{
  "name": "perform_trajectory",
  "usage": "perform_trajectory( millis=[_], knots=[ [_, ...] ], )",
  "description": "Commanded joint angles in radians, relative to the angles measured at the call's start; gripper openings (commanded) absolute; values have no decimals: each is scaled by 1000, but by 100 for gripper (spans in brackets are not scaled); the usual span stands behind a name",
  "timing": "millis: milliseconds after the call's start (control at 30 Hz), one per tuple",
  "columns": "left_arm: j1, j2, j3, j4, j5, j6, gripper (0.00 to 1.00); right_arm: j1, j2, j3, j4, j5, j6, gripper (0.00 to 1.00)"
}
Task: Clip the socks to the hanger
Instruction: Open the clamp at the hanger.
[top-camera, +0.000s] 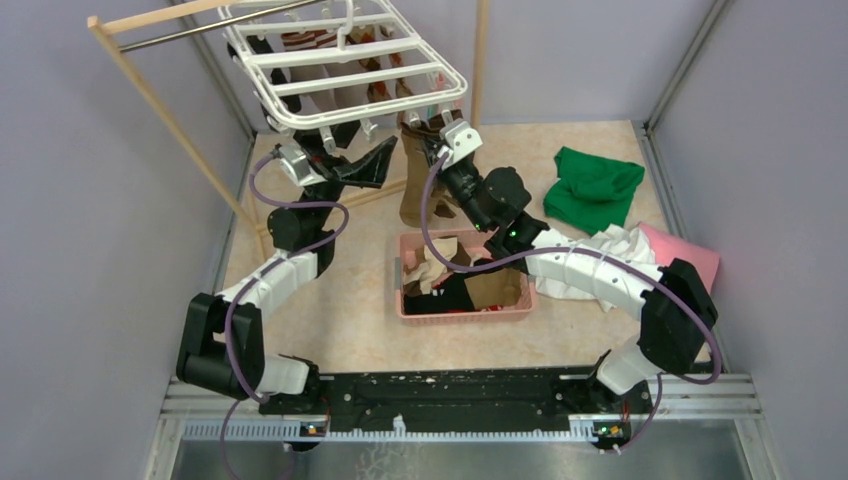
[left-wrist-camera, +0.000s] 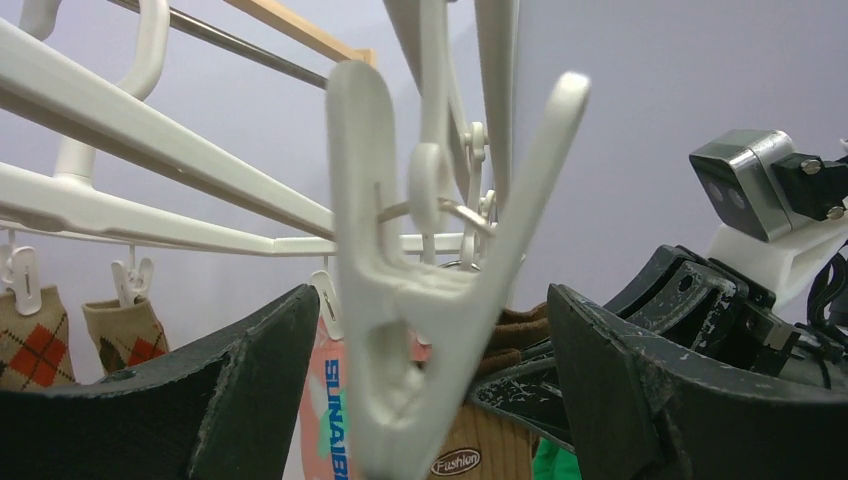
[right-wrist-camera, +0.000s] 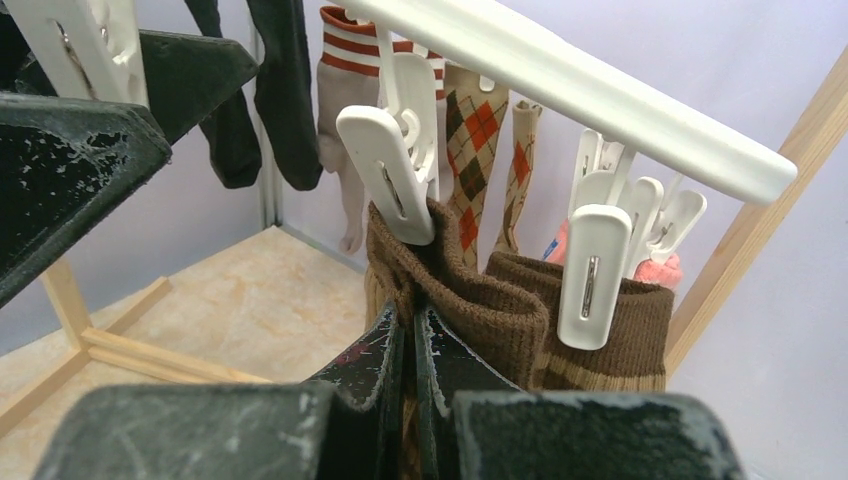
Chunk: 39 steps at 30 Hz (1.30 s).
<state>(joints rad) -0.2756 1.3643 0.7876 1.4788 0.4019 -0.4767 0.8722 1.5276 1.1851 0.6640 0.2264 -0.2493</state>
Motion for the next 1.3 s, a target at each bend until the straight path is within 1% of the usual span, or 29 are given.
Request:
perform_trajectory(
  millis=[0,167,600,1067,1267],
  knots=[
    [-3,-13,43,314,-8,-2,90,-9,3,38,29,7,13,0],
    [-4,-17,52,312,-14,-9,89,-12,4,38,28,7,13,0],
    [-21,20,98,313,-8,-85,88,-12,8,39,29,1,13,0],
    [-46,44,129,313,-6,-90,87,-12,8,38,33,-8,13,0],
    [-51,56,143,312,-5,-103,85,-12,8,38,36,-8,15,0]
  ],
)
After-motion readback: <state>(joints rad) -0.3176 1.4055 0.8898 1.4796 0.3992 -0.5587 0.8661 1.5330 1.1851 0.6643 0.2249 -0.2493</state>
